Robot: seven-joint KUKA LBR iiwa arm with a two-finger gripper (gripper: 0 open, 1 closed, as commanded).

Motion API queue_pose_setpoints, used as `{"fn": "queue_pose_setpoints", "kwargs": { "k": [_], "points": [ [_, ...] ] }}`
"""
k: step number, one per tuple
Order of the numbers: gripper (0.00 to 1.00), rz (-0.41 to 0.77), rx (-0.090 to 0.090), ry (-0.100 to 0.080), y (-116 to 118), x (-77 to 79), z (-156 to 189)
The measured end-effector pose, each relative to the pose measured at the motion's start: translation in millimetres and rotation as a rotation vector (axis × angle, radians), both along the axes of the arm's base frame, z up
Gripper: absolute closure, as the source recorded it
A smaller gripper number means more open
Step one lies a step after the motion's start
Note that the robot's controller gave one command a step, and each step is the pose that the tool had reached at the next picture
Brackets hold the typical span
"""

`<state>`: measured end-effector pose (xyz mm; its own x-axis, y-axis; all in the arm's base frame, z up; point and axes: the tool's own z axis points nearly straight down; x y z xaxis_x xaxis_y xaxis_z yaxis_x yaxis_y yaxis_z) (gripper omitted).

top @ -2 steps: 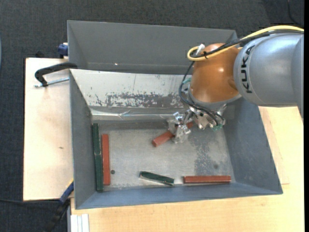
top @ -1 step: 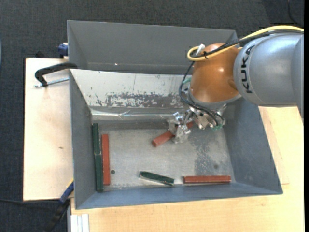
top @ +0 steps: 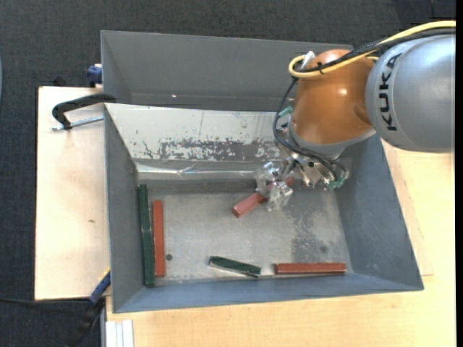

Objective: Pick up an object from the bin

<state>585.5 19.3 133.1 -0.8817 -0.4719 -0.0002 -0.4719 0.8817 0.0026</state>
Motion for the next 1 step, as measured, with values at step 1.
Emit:
{"fn": "queue_pose_setpoints", "kwargs": {
  "k": [1],
  "points": [
    [1.0, 0.034, 0.0, -0.007, -6.2, -13.9, 99.6]
  ]
}}
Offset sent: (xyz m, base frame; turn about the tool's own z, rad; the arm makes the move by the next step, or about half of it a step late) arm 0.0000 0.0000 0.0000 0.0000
